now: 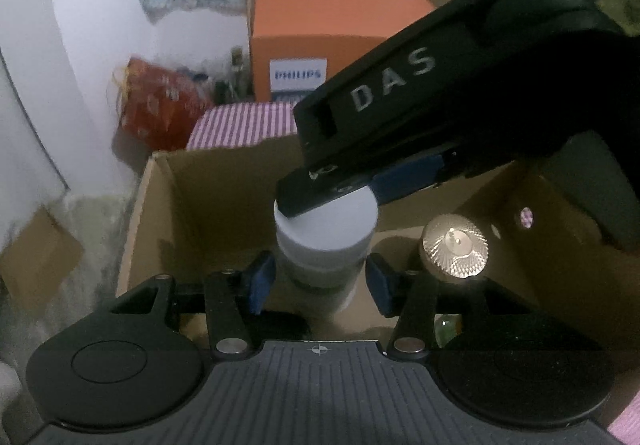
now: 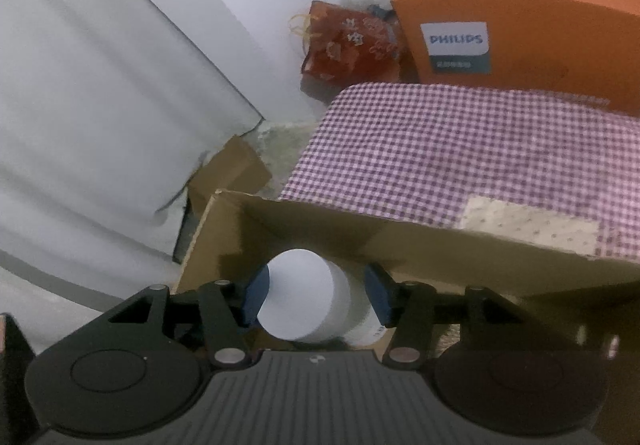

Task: Organize rigid objects
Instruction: 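Reposition the pill bottle inside the box and open the right gripper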

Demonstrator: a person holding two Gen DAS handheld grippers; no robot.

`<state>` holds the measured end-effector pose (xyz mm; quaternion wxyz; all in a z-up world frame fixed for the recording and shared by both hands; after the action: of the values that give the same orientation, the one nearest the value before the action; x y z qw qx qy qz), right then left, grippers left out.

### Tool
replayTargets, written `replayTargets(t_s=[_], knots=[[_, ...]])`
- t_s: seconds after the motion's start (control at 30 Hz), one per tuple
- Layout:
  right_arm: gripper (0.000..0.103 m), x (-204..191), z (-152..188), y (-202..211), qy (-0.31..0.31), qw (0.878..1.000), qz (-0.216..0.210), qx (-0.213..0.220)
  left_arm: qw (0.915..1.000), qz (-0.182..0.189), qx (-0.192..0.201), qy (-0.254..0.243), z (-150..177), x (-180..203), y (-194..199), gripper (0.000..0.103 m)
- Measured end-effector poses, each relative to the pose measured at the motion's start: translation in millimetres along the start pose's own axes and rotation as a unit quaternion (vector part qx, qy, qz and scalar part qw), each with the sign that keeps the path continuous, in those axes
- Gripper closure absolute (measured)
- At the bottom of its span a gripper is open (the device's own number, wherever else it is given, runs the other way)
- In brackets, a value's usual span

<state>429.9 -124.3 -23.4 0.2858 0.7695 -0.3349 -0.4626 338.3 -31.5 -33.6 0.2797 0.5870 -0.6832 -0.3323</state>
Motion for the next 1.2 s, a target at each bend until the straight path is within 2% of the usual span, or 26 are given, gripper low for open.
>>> replayTargets(t_s=[0.2, 0.7, 1.07, 1.2], knots=[[0.046, 0, 2, -4, -0.009, 1.0, -0.017, -0.01, 0.9999, 0.007, -0.007, 0.014, -1, -3, 0, 0.056], [0.046, 19, 17, 21, -0.047, 0.999, 0.008, -0.021, 0.9988, 0.046, -0.017, 0.01, 5, 22, 11, 0.056], [0.046, 16, 24, 17, -0.063, 0.998, -0.009, -0.029, 0.9993, 0.033, -0.016, 0.012, 12, 22, 20, 0.056], [0.046, 15, 26, 18, -0.058, 0.998, -0.014, -0.024, 0.9994, 0.032, -0.002, 0.012, 14, 22, 26, 0.055]])
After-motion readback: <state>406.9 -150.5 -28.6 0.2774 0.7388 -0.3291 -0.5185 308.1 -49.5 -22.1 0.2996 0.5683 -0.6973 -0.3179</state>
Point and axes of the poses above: each gripper's, at about its wrist camera, not at the fingertips, and y roughly against the way its jaws point, x to its right, z to its underside, the point moved 4 cm from there along -y, roughly the way its jaws point, and after that the axes turned 4 degrees about -y, right-handed, at the moved point
